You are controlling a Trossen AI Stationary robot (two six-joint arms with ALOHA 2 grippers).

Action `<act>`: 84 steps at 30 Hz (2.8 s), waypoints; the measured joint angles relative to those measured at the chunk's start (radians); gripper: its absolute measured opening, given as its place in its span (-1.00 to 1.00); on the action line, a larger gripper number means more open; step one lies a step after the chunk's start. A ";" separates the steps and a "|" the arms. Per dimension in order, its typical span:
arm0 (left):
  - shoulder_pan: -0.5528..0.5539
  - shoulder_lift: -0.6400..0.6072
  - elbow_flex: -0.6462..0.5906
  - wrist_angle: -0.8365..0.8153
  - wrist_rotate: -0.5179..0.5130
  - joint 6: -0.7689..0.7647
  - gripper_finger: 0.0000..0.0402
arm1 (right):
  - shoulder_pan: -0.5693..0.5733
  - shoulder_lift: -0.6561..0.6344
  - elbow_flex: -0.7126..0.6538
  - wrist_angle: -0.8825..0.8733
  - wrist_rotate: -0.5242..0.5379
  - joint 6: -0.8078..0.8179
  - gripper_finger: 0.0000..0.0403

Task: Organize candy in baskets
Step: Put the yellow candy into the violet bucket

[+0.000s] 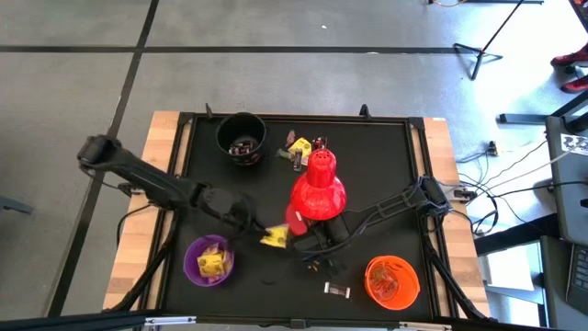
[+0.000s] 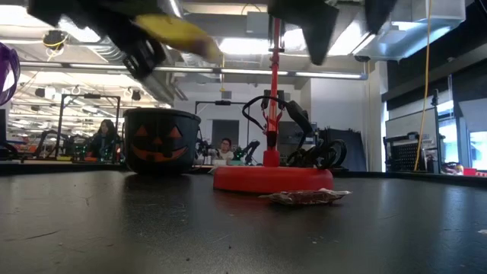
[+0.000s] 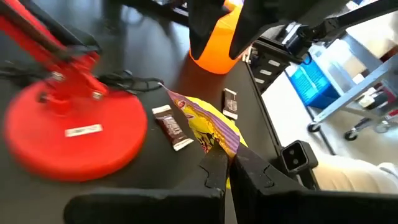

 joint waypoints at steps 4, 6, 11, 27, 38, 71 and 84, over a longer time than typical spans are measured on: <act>-0.027 -0.180 0.042 -0.276 -0.070 0.014 -1.00 | 0.000 0.000 0.000 -0.034 -0.068 0.009 0.53; -0.052 -0.255 0.088 -0.448 -0.110 0.015 -1.00 | 0.000 0.000 0.000 -0.034 -0.088 0.009 0.54; -0.150 -0.340 0.255 -0.870 -0.188 -0.027 -1.00 | 0.000 0.000 0.000 -0.027 -0.072 0.009 0.55; -0.409 -0.149 0.417 -1.246 0.019 -0.309 -1.00 | 0.000 0.000 0.000 0.420 0.018 -0.002 0.55; -0.437 -0.093 0.417 -1.250 0.021 -0.309 -1.00 | 0.000 0.000 0.000 0.776 0.019 -0.002 0.55; -0.437 -0.093 0.417 -1.249 0.018 -0.308 -1.00 | 0.000 0.000 0.000 0.851 0.019 -0.002 0.55; -0.437 -0.093 0.417 -1.249 0.020 -0.276 -1.00 | 0.000 0.000 0.000 0.851 0.019 -0.002 0.55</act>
